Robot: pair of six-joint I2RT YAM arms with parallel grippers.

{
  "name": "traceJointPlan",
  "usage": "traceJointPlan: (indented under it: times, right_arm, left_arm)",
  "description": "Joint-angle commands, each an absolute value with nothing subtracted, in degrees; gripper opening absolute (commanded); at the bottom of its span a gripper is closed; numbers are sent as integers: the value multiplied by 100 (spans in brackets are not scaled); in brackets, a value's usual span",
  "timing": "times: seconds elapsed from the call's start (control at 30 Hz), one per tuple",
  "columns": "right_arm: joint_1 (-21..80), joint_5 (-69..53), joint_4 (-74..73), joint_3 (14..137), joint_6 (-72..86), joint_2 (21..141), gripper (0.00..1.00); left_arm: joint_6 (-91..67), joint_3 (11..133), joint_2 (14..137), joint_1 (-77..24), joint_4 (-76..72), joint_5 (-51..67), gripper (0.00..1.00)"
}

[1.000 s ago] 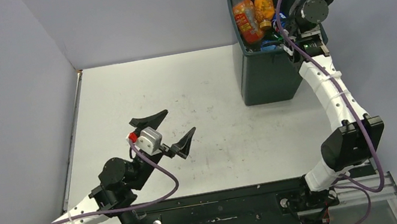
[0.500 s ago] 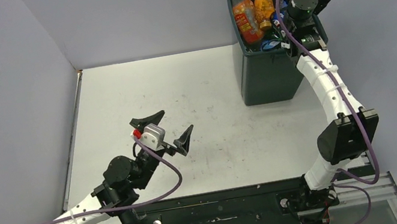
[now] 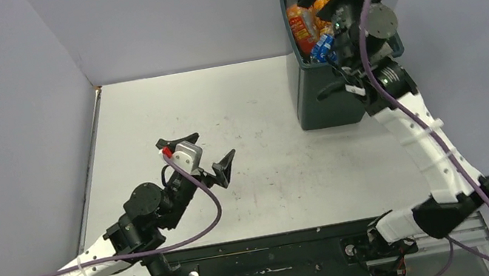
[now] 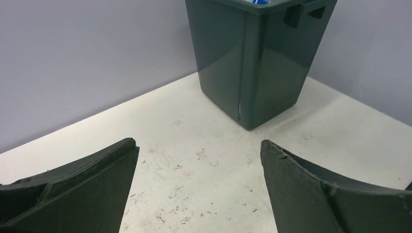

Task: Put the plastic bottles in the bin
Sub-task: Place the plastic bottle in the trash bin, then reset both arms

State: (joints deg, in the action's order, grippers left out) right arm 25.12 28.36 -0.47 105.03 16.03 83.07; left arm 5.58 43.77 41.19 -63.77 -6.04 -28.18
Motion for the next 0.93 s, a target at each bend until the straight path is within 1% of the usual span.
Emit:
traceJointPlan:
  times: [0.0,0.1,0.2,0.27,0.4,0.53,0.67,0.9]
  right_arm:
    - [2654,1465,-124,9365,2432,7085,90]
    - [2732,460,-156,8412,2755,6513,90]
    - [2830,-671,-254,7471,2918,6054,90]
    - [2918,-1092,-515,6985,2990,5815,90]
    - [3156,-968,-680,5695,3246,5056,90]
    - [3205,-515,-379,4620,3224,4038,90]
    - [3208,-62,-483,4290,3153,3384,90]
    - [3208,-22,-611,4201,3040,3275,90]
  left_arm:
    - [366,4466,3971,-6407,-401,-3217,96]
    - [187,4432,4015,-6415,-485,-3847,96]
    - [-297,4484,4224,-6420,-402,-4830,96]
    - [-694,4602,4425,-6416,-138,-5473,96]
    - [-1265,4725,4732,-6469,397,-6384,96]
    - [-1324,4705,4891,-6548,361,-6682,96]
    - [-1524,4662,4889,-6696,323,-6771,96]
    - [-1758,4649,4790,-6820,316,-6810,96]
